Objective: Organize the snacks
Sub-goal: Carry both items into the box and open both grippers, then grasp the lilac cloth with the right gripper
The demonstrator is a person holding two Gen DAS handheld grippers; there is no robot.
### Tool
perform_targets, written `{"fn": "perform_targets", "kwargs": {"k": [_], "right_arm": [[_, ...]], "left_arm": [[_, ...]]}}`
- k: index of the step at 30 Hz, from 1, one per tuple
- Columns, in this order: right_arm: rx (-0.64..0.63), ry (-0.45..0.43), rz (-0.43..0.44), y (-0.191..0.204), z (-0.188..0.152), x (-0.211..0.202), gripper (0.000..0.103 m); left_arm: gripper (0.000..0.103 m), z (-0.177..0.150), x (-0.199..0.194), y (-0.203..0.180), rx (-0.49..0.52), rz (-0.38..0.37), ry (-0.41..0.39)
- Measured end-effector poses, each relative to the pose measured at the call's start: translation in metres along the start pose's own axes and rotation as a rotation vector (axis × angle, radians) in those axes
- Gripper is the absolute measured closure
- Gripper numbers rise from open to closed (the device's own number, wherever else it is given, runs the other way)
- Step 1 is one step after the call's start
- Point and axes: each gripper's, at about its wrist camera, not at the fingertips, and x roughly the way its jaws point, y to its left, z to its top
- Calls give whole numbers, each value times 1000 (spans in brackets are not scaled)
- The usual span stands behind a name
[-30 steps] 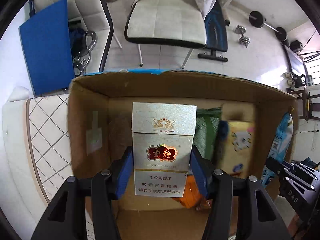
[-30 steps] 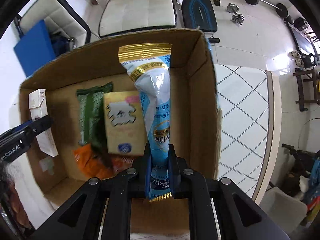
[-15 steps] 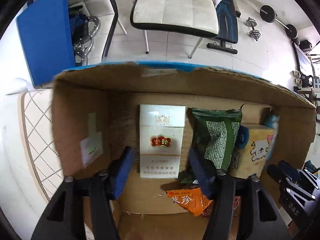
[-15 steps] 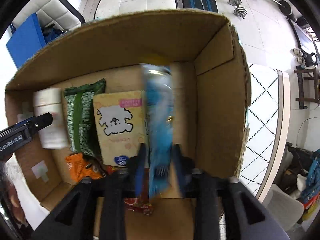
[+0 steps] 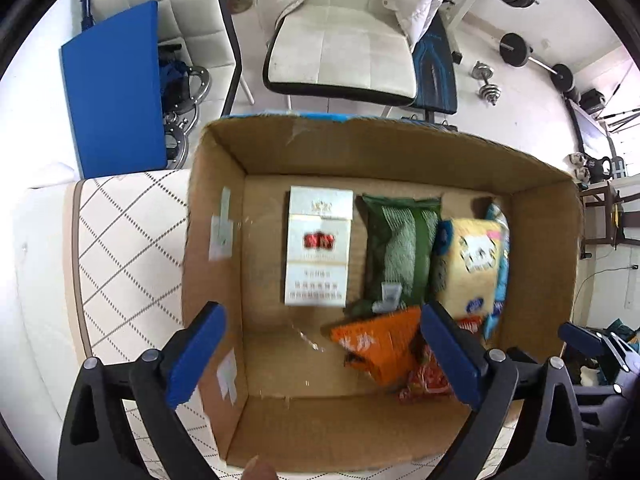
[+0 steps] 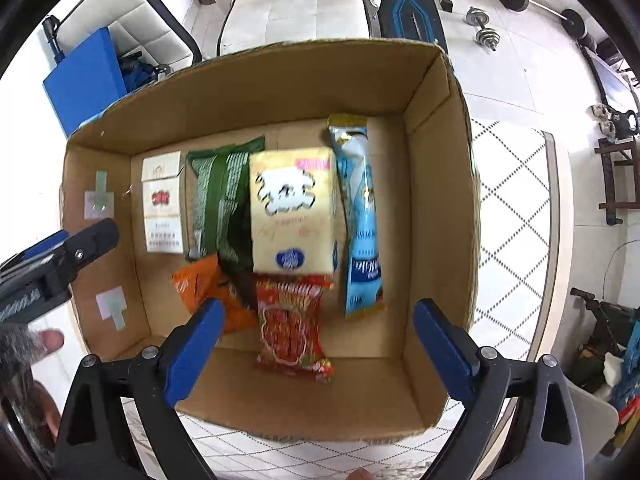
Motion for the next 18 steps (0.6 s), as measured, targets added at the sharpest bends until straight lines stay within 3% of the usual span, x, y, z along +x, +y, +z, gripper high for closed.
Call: {"fn": "perform_targets", "kwargs": {"k": [18], "right_arm": [[-23,-197,-14,24,-106,-74,5]], "left_arm": [[3,-95,-92,-8,39,41,-202]]}}
